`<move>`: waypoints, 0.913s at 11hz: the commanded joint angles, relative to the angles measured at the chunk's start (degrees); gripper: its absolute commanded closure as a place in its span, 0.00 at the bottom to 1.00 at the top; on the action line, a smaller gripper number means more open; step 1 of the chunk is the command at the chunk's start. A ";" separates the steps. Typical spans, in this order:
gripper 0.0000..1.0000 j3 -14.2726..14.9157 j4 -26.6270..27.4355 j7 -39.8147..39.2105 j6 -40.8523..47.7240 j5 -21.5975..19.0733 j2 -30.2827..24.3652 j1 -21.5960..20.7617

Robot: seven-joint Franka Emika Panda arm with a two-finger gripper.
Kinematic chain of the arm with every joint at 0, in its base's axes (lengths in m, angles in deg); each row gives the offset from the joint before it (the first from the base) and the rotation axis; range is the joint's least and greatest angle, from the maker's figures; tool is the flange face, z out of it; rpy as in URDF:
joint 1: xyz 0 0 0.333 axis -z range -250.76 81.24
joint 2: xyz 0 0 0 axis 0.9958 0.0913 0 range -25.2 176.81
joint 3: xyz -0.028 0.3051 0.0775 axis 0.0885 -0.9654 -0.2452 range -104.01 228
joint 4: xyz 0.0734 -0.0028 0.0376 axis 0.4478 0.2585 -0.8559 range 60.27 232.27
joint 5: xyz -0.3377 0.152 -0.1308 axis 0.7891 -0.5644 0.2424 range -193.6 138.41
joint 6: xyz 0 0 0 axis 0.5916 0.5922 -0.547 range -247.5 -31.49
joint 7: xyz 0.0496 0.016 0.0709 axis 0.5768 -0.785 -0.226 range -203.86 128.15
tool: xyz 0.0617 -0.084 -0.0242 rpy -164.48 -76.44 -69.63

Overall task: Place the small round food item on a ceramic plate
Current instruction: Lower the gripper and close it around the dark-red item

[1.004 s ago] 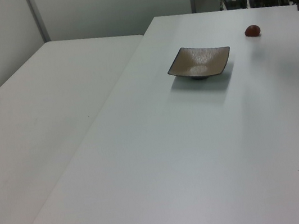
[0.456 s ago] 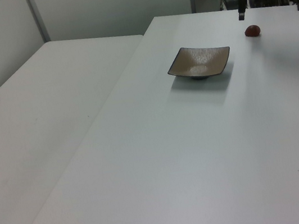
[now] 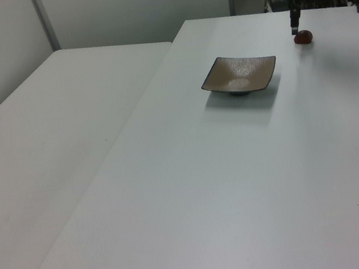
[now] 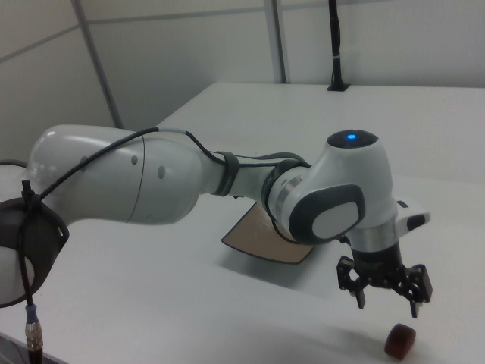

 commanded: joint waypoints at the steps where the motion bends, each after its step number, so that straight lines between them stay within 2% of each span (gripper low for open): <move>1: 0.00 0.09 0.42 -0.77 -1.69 2.01 1.69 0.55; 5: 0.00 0.09 0.77 -0.33 -4.34 3.59 3.89 1.78; 7: 0.08 0.09 0.95 -0.33 -4.16 6.14 4.34 2.48; 8: 0.17 0.09 1.30 -0.33 -3.90 6.14 4.34 2.49; 10: 0.42 0.09 1.39 -0.33 -3.55 6.15 4.34 2.49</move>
